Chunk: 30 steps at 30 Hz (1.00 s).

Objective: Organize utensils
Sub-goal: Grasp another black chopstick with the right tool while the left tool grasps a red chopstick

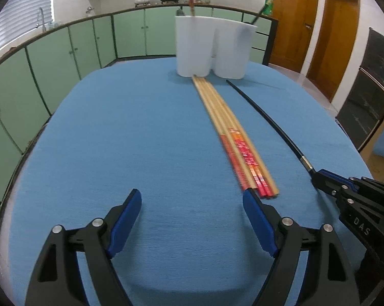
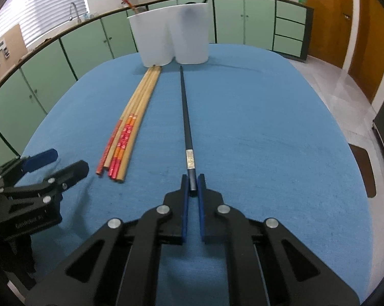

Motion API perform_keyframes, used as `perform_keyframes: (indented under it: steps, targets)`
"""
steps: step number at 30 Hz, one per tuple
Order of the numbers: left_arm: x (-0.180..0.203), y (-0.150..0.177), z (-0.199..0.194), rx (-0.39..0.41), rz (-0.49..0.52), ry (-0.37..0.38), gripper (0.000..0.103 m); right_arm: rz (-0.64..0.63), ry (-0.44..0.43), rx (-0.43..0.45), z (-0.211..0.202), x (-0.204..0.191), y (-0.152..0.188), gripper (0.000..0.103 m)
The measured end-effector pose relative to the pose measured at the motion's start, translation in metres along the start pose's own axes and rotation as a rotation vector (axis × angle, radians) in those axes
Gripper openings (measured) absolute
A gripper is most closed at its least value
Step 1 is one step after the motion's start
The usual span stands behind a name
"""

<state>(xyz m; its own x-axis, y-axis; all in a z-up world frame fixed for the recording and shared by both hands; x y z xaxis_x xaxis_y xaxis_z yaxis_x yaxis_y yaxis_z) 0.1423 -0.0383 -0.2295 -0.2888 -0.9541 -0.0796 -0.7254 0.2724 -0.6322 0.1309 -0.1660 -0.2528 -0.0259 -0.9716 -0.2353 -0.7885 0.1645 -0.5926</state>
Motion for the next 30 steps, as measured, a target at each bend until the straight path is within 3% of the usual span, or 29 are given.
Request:
perform_keyframes:
  steps: [10, 23, 28, 30]
  targets:
    - [0.013, -0.009, 0.014, -0.044, 0.024, -0.009, 0.08, 0.015, -0.017, -0.004, 0.0, 0.004, 0.001, 0.006]
    - [-0.016, 0.001, 0.007, -0.046, -0.043, -0.067, 0.079, 0.0, -0.011, -0.005, -0.001, 0.002, 0.001, 0.008]
    - [-0.011, 0.0, 0.006, -0.032, -0.023, -0.052, 0.061, 0.003, -0.018, -0.009, 0.0, 0.003, 0.002, 0.008]
    - [-0.008, -0.001, 0.005, -0.023, -0.023, -0.034, 0.043, 0.008, -0.024, -0.012, 0.001, 0.004, 0.001, 0.009]
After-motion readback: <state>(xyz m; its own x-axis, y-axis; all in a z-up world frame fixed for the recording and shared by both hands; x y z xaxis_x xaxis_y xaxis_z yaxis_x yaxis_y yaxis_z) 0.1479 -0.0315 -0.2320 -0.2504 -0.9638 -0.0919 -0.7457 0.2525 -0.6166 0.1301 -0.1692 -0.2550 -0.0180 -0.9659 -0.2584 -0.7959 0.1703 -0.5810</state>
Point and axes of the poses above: each gripper's, at about its wrist camera, not at the fingertips, and z roughly the way its jaws point, x to its right, y to its underside, the point moved 2 cm from there along z, roughly the way its jaws point, and after that the axes turned 12 degrees about z, right-handed, at the moved point
